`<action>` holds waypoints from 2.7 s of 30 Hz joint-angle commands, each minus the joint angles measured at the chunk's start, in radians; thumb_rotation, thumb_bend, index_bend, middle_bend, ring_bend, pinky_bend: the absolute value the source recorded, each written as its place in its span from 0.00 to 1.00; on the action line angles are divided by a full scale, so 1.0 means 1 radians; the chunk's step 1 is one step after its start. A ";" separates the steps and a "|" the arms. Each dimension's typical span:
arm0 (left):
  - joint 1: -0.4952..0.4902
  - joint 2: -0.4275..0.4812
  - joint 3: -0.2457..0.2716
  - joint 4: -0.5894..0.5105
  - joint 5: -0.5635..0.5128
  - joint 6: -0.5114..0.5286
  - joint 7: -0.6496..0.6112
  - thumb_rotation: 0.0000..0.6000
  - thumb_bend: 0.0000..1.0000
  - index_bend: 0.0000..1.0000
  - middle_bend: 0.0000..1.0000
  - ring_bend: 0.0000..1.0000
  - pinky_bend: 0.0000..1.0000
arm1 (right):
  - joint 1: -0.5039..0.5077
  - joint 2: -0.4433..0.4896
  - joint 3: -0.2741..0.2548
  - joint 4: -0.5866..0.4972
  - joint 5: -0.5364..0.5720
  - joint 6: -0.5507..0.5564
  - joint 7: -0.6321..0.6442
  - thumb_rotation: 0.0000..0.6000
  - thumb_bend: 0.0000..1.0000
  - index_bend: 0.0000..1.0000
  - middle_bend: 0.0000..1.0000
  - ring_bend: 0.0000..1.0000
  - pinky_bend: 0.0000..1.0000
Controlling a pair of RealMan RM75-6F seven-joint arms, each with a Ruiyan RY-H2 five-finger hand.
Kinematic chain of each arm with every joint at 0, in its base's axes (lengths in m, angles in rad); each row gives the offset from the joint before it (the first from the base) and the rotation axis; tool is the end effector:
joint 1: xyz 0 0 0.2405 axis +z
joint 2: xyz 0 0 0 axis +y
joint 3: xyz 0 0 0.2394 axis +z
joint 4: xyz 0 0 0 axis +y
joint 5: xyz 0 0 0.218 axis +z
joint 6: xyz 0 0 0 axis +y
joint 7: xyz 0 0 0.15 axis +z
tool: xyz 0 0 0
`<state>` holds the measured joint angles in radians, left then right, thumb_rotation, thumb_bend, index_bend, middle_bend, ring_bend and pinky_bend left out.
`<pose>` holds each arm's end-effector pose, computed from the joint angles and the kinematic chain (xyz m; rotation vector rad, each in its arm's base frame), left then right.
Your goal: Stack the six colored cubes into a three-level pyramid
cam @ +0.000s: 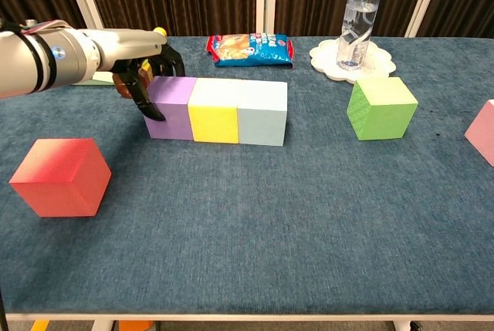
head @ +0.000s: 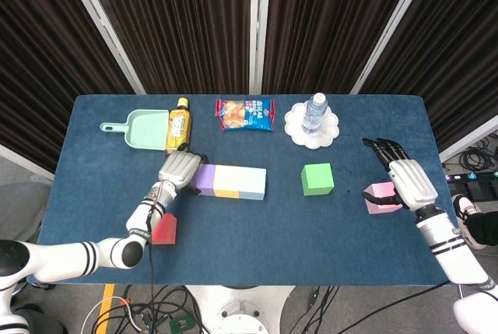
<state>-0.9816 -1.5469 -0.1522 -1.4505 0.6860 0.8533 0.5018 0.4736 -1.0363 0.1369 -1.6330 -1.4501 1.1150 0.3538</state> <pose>-0.1090 0.3734 -0.0402 -1.9040 -1.0311 -0.7213 -0.2236 -0.3070 0.1349 1.6181 -1.1370 1.1645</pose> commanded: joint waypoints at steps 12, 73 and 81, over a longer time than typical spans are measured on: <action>-0.010 -0.008 0.008 0.001 -0.027 -0.004 0.012 1.00 0.12 0.28 0.39 0.32 0.10 | -0.002 -0.001 0.000 0.006 -0.003 0.001 0.008 1.00 0.10 0.00 0.11 0.00 0.00; 0.460 0.419 0.261 -0.420 0.715 0.301 -0.413 1.00 0.07 0.14 0.18 0.18 0.10 | -0.006 0.009 -0.018 -0.029 -0.028 0.005 -0.002 1.00 0.10 0.00 0.11 0.00 0.00; 0.469 0.365 0.247 -0.402 0.674 0.258 -0.317 1.00 0.07 0.14 0.18 0.18 0.10 | -0.001 0.002 -0.018 -0.021 -0.032 0.001 0.003 1.00 0.10 0.00 0.11 0.00 0.00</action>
<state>-0.5159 -1.1617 0.1004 -1.8588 1.3827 1.1267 0.1605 0.4720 -1.0338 0.1187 -1.6547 -1.4825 1.1166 0.3572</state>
